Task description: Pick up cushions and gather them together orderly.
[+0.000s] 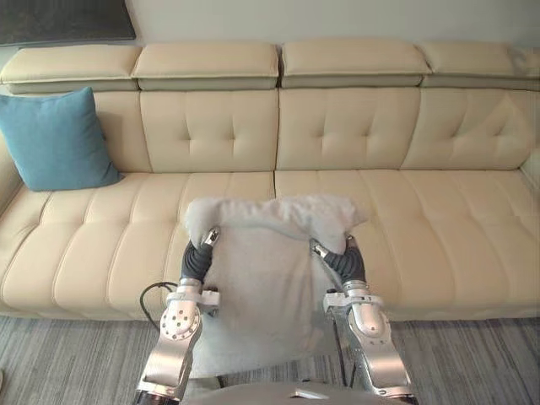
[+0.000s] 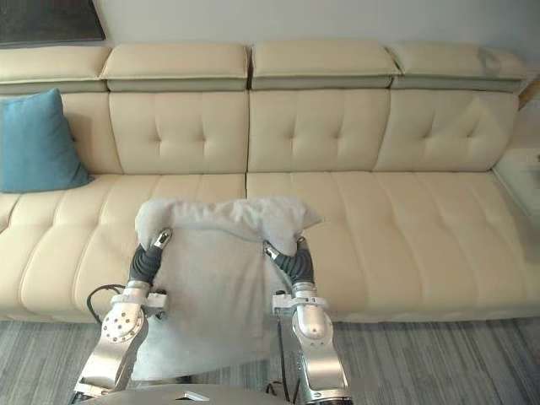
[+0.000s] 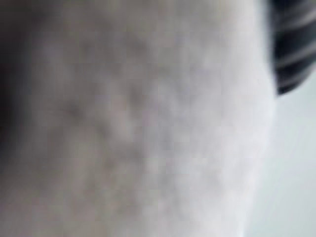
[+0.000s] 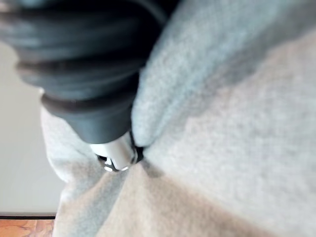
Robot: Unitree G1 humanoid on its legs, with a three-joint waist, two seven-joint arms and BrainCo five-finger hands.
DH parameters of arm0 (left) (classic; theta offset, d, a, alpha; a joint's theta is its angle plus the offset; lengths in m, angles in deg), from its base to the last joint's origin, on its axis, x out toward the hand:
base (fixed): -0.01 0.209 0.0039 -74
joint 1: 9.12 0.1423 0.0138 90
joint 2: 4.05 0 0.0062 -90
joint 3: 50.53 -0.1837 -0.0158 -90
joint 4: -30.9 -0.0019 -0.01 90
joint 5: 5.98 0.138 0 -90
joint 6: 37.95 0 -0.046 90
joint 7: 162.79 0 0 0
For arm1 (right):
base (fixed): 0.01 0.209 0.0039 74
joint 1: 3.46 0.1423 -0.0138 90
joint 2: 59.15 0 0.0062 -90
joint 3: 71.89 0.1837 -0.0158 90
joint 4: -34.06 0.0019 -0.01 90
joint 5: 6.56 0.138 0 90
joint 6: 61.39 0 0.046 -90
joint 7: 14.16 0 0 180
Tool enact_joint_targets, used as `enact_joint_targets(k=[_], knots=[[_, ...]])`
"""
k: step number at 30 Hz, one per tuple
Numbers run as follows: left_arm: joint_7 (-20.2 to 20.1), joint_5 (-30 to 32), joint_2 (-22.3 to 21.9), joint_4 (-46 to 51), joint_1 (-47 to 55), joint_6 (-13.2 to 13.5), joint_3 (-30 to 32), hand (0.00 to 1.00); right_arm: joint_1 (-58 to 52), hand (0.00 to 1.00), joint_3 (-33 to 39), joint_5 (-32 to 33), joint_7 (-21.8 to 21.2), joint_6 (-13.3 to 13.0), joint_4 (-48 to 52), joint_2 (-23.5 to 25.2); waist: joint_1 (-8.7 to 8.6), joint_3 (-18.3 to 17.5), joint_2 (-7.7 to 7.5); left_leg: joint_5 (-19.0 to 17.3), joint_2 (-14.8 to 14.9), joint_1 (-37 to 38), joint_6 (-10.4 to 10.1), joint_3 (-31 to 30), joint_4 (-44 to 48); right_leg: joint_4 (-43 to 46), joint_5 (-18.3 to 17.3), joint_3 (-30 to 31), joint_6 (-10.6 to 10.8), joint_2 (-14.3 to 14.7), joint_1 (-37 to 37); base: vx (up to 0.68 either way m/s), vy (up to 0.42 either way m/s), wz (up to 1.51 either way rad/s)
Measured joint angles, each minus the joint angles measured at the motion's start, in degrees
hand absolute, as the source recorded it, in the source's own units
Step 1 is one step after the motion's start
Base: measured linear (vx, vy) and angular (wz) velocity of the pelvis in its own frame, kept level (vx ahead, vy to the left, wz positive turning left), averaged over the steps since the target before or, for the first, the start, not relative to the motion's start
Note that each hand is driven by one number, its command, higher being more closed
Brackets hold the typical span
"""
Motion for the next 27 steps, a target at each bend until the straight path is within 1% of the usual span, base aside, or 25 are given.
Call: enact_joint_targets(k=[3,6,8,11,14,16,17,20,21,23,24,25,26,27], knots=[[-0.36,0.00,0.57,-0.87,0.02,-0.02,0.02,1.00,1.17,1.00,-0.01,0.00,-0.09,-0.02,-2.68,0.00,-0.69,-0.10,-0.16,0.00,-0.27,0.00,0.00,-0.17,-0.04,-1.34,0.89,1.05,1.04,-0.04,-0.12,-0.04,0.043,-0.21],[-0.36,0.03,1.01,-1.48,-0.35,-0.03,0.01,1.00,2.00,1.00,-0.07,0.01,-0.11,-0.08,-4.50,-0.04,-0.95,-0.12,-0.13,-0.12,-0.31,-0.05,-0.17,-3.39,-0.46,-3.33,2.14,2.95,1.16,0.46,-0.48,-0.05,-0.001,-0.30],[-0.24,0.16,1.56,-2.85,-1.48,-0.03,0.04,1.00,3.31,1.00,-0.14,0.00,0.03,-0.10,-6.11,-0.23,-1.19,-0.41,-0.38,0.19,-0.38,-0.04,-0.31,-2.77,-1.54,-4.25,3.19,4.18,1.12,0.58,-1.39,-0.07,0.023,-0.29],[0.21,0.23,2.42,-3.89,-2.08,-0.14,0.01,1.00,5.46,1.00,-0.47,-0.02,0.07,-0.06,-8.98,-0.56,-1.76,-0.66,-0.63,0.89,-0.59,0.10,-0.22,-1.89,-2.75,-4.92,4.65,5.70,1.71,0.60,-2.39,-0.05,0.022,-0.24],[0.85,0.27,3.17,-3.89,-2.31,-0.14,0.06,1.00,6.33,1.00,-0.90,-0.04,0.11,-0.07,-9.62,-0.60,-1.73,-0.71,-0.67,1.07,-0.63,0.22,-0.22,-0.79,-3.23,-5.71,5.81,7.45,1.87,0.68,-3.26,-0.04,0.020,-0.36],[1.38,0.27,3.64,-3.89,-2.30,-0.30,0.59,1.00,8.07,1.00,-1.73,-0.05,0.10,-0.06,-11.81,-0.65,-1.56,-0.76,-0.76,1.06,-0.59,1.02,-0.23,0.32,-3.67,-5.77,6.83,9.98,1.87,0.91,-4.09,-0.04,0.015,-0.66],[1.38,0.28,3.63,-3.88,-2.29,-0.34,1.70,1.00,9.16,1.00,-2.68,-0.04,0.12,-0.06,-12.99,-0.63,-1.56,-0.79,-0.83,0.62,-0.59,1.61,-0.38,0.35,-3.67,-5.34,7.27,11.93,1.84,1.12,-4.96,-0.04,0.011,-0.73],[1.36,0.28,3.17,-3.86,-2.30,-0.37,3.22,1.00,9.74,1.00,-3.73,-0.05,0.09,-0.06,-13.19,-0.69,-1.38,-0.68,-0.93,-2.74,-0.56,1.33,-0.25,0.23,-0.22,-0.33,7.03,14.59,1.45,1.92,-8.00,-0.05,0.021,-0.73],[1.38,0.27,2.97,-3.86,-2.30,-0.39,3.71,1.00,10.10,1.00,-4.42,-0.05,0.13,-0.06,-13.30,-1.05,-1.52,-0.55,-0.87,-4.32,-0.17,1.44,0.27,0.66,1.51,3.24,7.01,14.08,1.41,2.38,-9.79,-0.11,0.036,-0.73],[1.38,0.27,3.08,-3.87,-2.70,-0.39,4.02,1.00,10.60,1.00,-4.82,-0.03,0.14,-0.08,-13.30,-1.69,-2.24,0.16,-1.30,-5.28,-0.12,2.33,0.24,1.32,1.97,5.62,7.03,11.29,1.24,1.94,-10.39,-0.11,0.014,-0.38],[1.51,0.25,3.25,-3.87,-2.75,-0.38,4.07,1.00,11.27,1.00,-5.03,-0.03,0.09,-0.07,-13.58,-1.94,-2.59,0.95,-1.40,-5.50,-0.07,3.17,0.04,1.42,1.58,6.25,6.02,8.09,-1.59,0.75,-10.43,-0.17,0.004,-0.17],[1.72,0.21,3.35,-3.87,-2.82,-0.39,4.35,1.00,12.42,1.00,-5.44,-0.01,0.11,-0.08,-14.60,-2.24,-2.81,1.33,-1.47,-5.30,-0.51,3.44,-0.36,0.80,-0.11,5.39,4.22,5.17,-3.62,0.24,-10.36,-0.17,0.005,-0.05],[1.93,0.18,3.53,-3.87,-2.93,-0.39,4.43,1.00,13.00,1.00,-5.57,0.01,0.09,-0.06,-15.18,-2.19,-3.01,1.25,-2.02,-4.82,-1.32,3.32,-1.16,0.39,-2.05,4.09,3.85,4.74,-3.07,0.23,-9.99,-0.17,0.037,0.19],[2.17,0.08,4.01,-3.79,-3.47,-0.36,4.44,1.00,13.39,1.00,-5.49,0.04,0.10,-0.12,-15.15,-1.92,-3.21,0.40,-4.58,-4.33,-3.46,3.58,-0.45,-0.26,-2.89,2.12,4.23,4.07,-0.80,-1.22,-10.12,-0.09,-0.002,0.29]])
